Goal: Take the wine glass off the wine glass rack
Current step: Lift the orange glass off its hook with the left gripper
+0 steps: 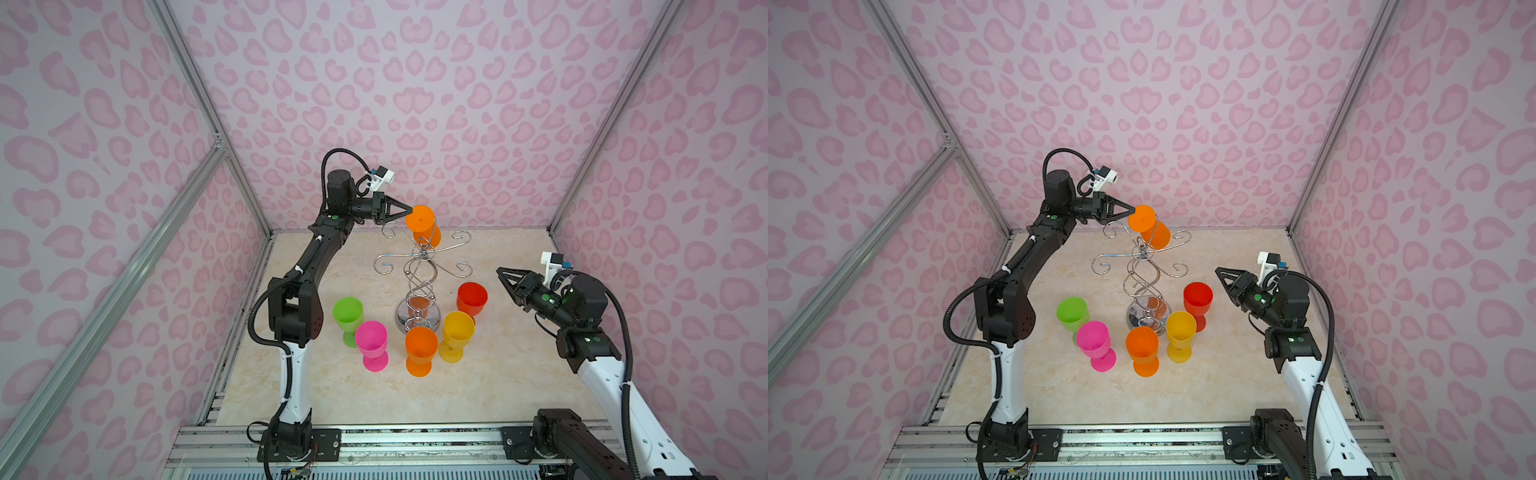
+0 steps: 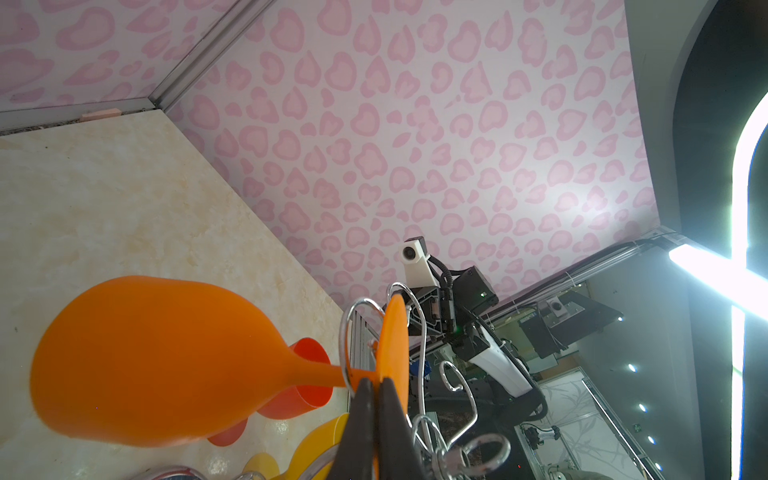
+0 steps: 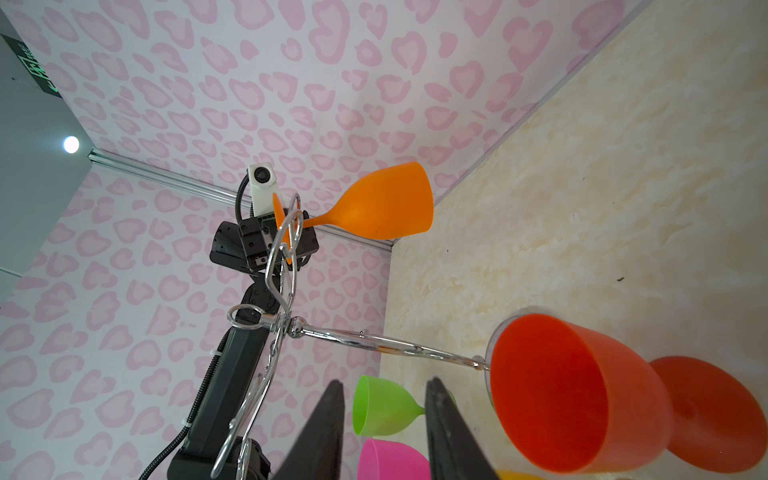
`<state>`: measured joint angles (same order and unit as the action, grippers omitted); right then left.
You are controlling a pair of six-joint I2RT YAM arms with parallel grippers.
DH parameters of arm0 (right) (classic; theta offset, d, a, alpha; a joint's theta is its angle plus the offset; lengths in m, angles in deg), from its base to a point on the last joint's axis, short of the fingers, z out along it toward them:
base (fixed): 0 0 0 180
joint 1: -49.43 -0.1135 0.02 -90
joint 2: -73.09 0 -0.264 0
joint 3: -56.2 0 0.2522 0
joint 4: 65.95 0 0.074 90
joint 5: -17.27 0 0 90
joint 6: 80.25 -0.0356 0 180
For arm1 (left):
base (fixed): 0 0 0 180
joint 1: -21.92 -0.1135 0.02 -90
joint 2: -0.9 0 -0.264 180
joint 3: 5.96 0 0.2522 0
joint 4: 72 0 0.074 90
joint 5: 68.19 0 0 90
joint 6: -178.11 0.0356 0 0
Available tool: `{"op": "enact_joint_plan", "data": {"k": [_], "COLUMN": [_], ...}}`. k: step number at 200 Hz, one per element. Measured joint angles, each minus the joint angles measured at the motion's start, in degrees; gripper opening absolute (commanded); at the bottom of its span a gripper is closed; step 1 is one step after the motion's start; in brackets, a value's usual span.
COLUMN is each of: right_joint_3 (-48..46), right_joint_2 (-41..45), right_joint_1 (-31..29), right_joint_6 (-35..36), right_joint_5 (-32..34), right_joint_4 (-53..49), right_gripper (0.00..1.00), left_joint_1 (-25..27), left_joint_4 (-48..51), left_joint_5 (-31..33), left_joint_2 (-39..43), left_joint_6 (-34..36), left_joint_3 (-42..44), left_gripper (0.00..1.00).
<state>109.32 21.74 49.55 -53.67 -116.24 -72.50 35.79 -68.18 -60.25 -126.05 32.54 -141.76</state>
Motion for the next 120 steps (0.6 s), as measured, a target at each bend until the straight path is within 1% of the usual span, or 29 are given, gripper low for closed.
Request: {"op": "enact_joint_plan", "data": {"k": [56, 120], "right_joint_3": [-0.79, -1.77], "right_joint_2": [0.15, 0.55], "right_joint_1": [0.11, 0.66], "right_joint_6": [-0.33, -0.48], "right_joint_5": [-0.02, -0.42], "right_joint_4": [0.48, 1.11], "right_gripper": [0.34, 0.34], "left_joint_1": [-0.11, -0.59], "left_joint_4": [-2.29, -9.01], "left_joint_5": [1.09, 1.97], "left_joint_2": [-0.26, -1.16], "left_joint_6": [-3.50, -11.10], "left_joint_3": [0.00, -0.33], "left_gripper": [0.02, 0.02]}}
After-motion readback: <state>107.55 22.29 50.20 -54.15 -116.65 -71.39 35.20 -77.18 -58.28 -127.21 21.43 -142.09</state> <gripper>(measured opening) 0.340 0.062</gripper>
